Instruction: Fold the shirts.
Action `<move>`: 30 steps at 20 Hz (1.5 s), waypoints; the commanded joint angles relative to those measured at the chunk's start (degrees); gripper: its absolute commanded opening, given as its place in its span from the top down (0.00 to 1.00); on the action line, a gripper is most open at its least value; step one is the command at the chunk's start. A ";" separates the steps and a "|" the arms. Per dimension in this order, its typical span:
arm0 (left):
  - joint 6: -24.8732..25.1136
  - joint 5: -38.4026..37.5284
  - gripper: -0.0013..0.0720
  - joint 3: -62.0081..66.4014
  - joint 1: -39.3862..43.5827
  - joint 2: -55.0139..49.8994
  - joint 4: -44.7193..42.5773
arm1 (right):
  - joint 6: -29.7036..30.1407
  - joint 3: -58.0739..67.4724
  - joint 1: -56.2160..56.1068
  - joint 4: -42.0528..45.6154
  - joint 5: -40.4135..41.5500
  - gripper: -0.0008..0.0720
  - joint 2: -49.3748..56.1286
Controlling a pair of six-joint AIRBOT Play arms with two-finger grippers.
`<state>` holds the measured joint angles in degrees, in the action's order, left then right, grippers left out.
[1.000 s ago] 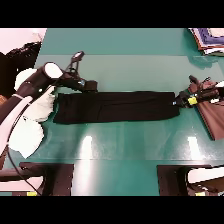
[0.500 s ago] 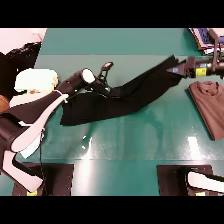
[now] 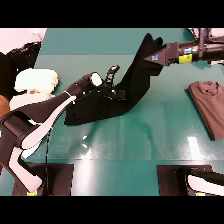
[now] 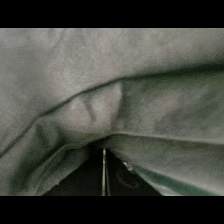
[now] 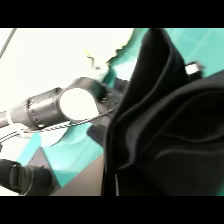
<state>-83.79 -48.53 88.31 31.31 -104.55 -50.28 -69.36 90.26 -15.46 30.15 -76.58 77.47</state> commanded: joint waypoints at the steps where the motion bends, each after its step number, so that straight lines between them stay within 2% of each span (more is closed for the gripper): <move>1: -0.24 -3.41 0.95 1.36 -2.38 1.55 -1.01 | 0.04 0.57 -3.45 0.02 0.57 0.97 1.81; 6: -0.24 -9.03 0.95 1.46 -14.27 12.52 -13.92 | 2.43 0.59 -12.26 -0.37 4.70 0.97 6.29; 9: -0.24 -11.17 0.95 1.44 -23.54 19.93 -16.85 | 5.51 3.89 -21.81 -0.66 12.00 0.97 11.54; 12: -0.22 -12.31 0.95 1.44 -31.21 25.94 -16.96 | 5.57 12.98 -31.56 -0.46 18.10 0.96 21.33; 13: -0.24 -12.81 0.95 1.46 -33.00 27.26 -16.96 | 5.55 16.26 -33.86 -0.44 18.51 0.83 24.70; 14: -0.24 -13.51 0.95 1.44 -34.64 28.55 -16.96 | 5.55 19.50 -35.69 -0.46 18.16 0.46 27.93; 15: -0.22 -14.36 0.95 1.49 -35.76 29.22 -16.96 | 5.38 22.58 -37.07 -0.48 17.03 0.19 30.91; 17: -0.20 -16.28 0.95 1.55 -37.07 30.10 -16.94 | 4.33 27.43 -37.83 -0.50 12.57 0.18 34.69; 20: -0.04 -18.12 0.95 1.57 -37.16 30.16 -16.68 | 2.93 28.17 -34.23 -0.02 6.84 0.20 35.04; 24: 0.48 -20.61 0.95 1.55 -37.11 30.16 -16.35 | 2.27 20.57 -23.67 0.39 -3.78 0.20 32.00; 26: 1.88 -22.56 0.95 1.55 -37.11 30.16 -16.04 | -0.26 14.29 -17.31 4.81 -5.11 0.20 29.44; 30: 3.32 -23.52 0.95 1.55 -37.11 30.14 -15.67 | -6.82 2.40 -5.86 14.27 -1.11 0.21 24.30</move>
<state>-81.56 -70.76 89.86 -5.72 -74.46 -66.15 -71.81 99.77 -28.56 38.28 -78.41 104.64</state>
